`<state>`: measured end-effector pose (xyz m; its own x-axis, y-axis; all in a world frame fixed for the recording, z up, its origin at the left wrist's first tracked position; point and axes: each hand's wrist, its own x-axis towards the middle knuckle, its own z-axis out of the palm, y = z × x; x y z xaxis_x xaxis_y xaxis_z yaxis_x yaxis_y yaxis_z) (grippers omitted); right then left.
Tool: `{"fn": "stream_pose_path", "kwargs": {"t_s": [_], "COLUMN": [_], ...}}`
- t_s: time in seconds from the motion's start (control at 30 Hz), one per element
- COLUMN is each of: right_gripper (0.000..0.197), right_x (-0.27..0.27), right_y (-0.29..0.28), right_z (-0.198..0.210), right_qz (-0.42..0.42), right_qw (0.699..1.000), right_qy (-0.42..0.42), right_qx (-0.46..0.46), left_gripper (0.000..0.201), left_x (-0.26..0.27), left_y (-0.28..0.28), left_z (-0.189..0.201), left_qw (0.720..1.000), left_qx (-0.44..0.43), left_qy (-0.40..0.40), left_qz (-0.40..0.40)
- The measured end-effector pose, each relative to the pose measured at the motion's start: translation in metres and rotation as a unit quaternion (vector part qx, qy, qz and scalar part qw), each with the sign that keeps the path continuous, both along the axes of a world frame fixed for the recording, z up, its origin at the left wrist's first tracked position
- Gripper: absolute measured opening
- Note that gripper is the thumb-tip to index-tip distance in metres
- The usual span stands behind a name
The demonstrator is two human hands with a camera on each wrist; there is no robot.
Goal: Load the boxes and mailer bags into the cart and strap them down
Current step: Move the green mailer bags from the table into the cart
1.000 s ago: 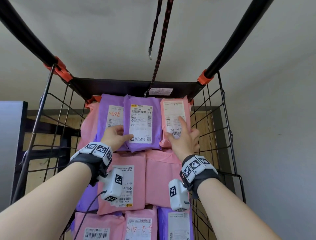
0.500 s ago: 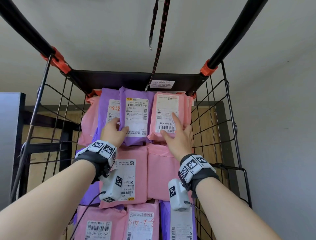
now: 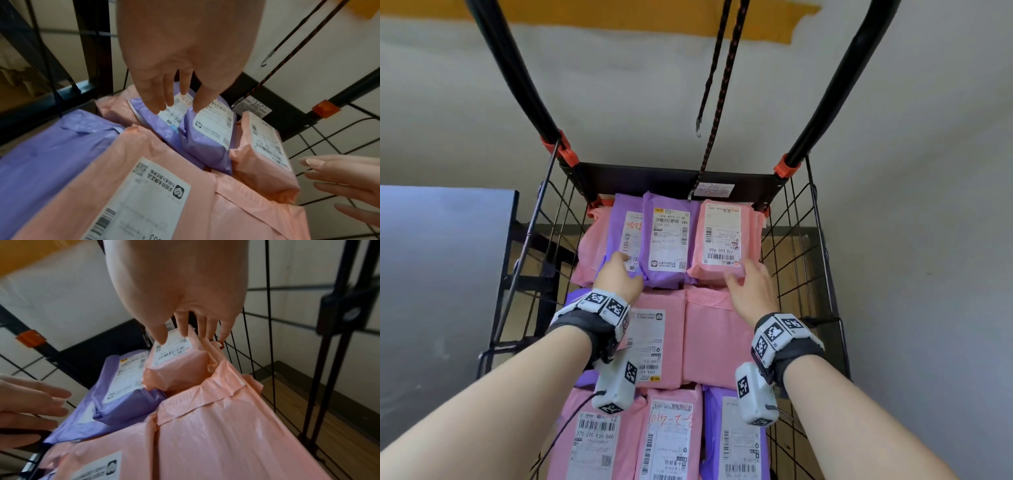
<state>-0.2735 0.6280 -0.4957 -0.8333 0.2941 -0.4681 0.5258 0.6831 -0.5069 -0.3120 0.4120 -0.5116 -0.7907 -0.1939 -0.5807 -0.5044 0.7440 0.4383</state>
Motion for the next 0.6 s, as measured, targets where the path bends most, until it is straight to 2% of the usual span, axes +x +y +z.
{"fn": "stream_pose_path", "kwargs": {"t_s": [0.17,0.27,0.43,0.6], "right_gripper": [0.036,0.037,0.031,0.033], "right_x": [0.027,0.055,0.129,0.192], "right_y": [-0.016,-0.033,-0.068,-0.116], "right_z": [0.049,0.085,0.139,0.177], "right_qz": [0.061,0.094,0.16,0.219], "right_qw": [0.997,0.995,0.987,0.976], "right_qy": [-0.039,-0.034,0.0,0.022], "right_qx": [0.0,0.008,0.004,-0.002], "left_gripper": [0.027,0.027,0.028,0.03], "left_x": [0.035,0.072,0.166,0.252], "left_y": [-0.004,-0.005,-0.02,-0.063], "left_z": [0.052,0.09,0.14,0.195], "left_qw": [0.996,0.994,0.99,0.988], "left_qx": [-0.006,-0.012,-0.005,-0.046], "left_qy": [0.009,0.039,0.08,0.108], "left_qz": [-0.086,-0.106,-0.118,-0.103]}}
